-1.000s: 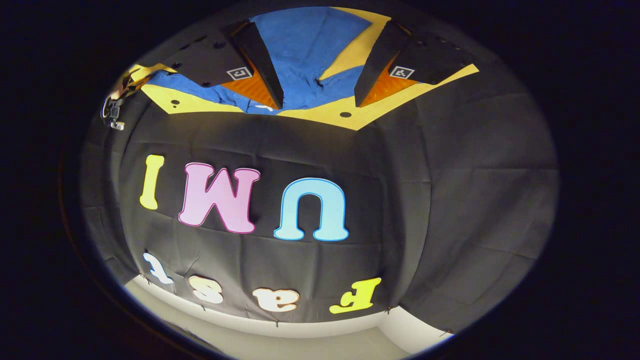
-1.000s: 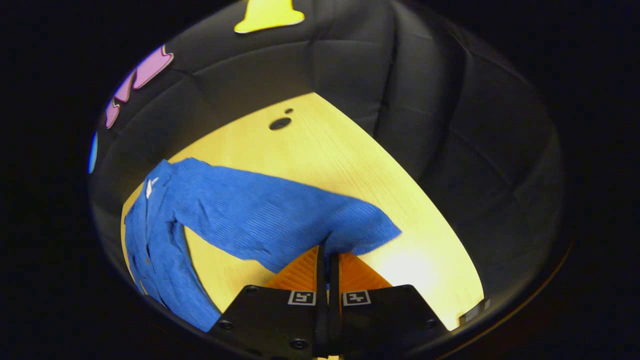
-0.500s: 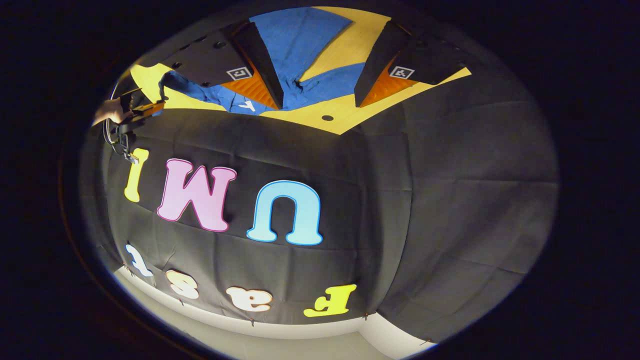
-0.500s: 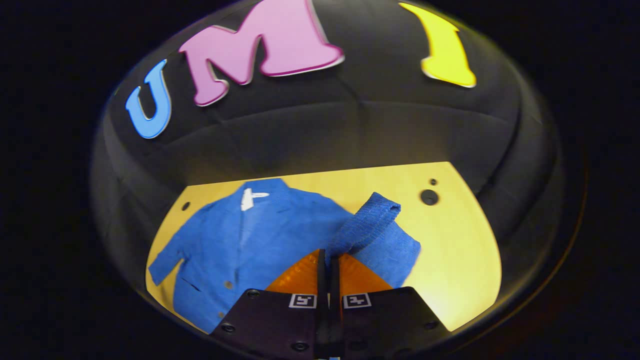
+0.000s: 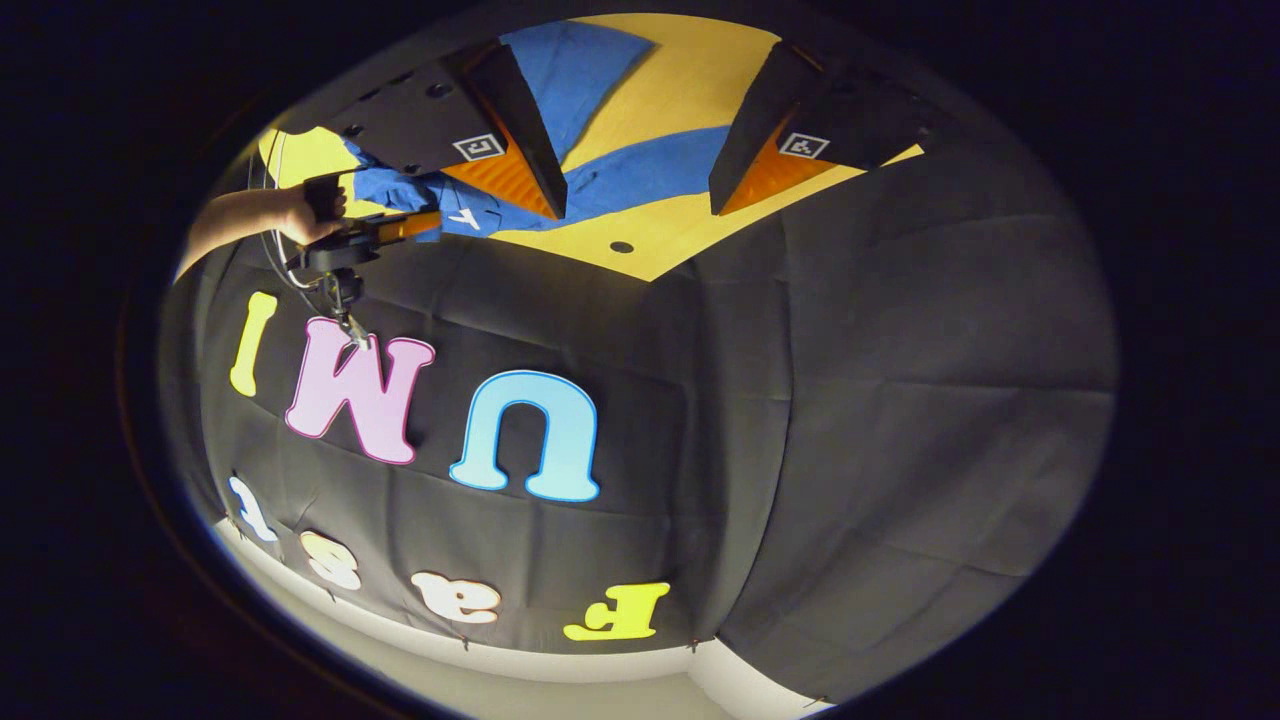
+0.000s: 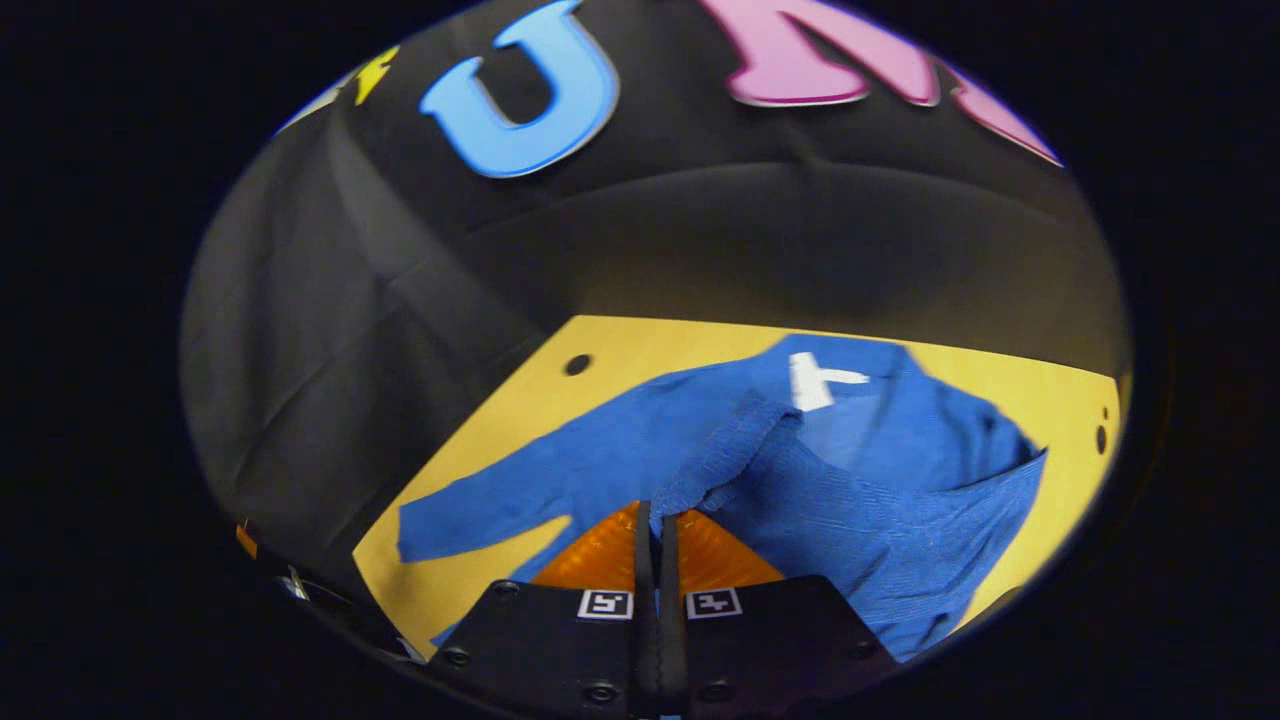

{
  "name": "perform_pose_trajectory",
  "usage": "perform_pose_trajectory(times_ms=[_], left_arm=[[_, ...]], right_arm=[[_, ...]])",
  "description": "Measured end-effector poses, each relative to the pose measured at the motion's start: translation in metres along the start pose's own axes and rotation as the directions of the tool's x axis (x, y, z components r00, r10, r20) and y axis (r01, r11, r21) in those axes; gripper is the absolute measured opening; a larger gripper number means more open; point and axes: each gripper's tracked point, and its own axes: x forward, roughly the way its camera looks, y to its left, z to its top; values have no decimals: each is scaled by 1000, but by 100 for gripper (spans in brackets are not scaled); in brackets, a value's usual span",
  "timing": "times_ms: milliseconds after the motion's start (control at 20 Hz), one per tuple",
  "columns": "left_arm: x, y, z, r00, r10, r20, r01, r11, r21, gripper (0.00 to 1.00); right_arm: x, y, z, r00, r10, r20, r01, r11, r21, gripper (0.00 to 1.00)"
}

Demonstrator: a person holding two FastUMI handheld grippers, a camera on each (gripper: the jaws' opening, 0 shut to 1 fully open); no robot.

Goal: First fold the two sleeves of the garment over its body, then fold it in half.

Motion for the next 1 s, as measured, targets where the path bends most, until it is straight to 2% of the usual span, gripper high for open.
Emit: perform_pose_trajectory(times_ms=[50, 200, 250, 350, 400, 500, 600, 700, 800, 900, 1000], left_arm=[[3, 6, -3, 1000, 10, 2, -10, 1000, 2, 82], [15, 19, -18, 999, 28, -17, -28, 999, -35, 82], [18, 25, -25, 999, 39, -25, -40, 998, -53, 82], [26, 35, -35, 997, 61, -37, -64, 994, -89, 82], [30, 41, -39, 996, 79, -47, -83, 992, -99, 82], [40, 57, -56, 989, 118, -89, -127, 987, -100, 82], [53, 74, -74, 979, 162, -126, -173, 982, -79, 79], [69, 87, -92, 960, 197, -199, -211, 976, -51, 83], [84, 93, -113, 927, 216, -307, -230, 973, -8, 83], [88, 103, -133, 854, 286, -434, -267, 958, 107, 84], [89, 93, -132, 826, 267, -496, -252, 963, 99, 85]], right_arm=[[12, 6, -7, 1000, -8, 7, 8, 1000, -12, 5], [28, 5, -38, 995, -86, -57, 88, 996, 22, 38], [26, -1, -44, 992, -109, -71, 109, 994, 1, 63], [10, -9, -39, 988, -149, -49, 145, 987, -73, 74], [-6, -7, -33, 987, -159, -13, 156, 981, -114, 93], [-49, -5, -20, 982, -179, 61, 188, 965, -181, 99], [-101, 6, -21, 978, -168, 120, 193, 952, -239, 99], [-157, 13, -32, 973, -160, 165, 207, 924, -323, 99], [-218, 23, -41, 963, -177, 205, 240, 907, -346, 98], [-262, 31, -54, 960, -184, 212, 250, 903, -349, 97], [-305, 27, -69, 950, -241, 197, 297, 894, -335, 97]])
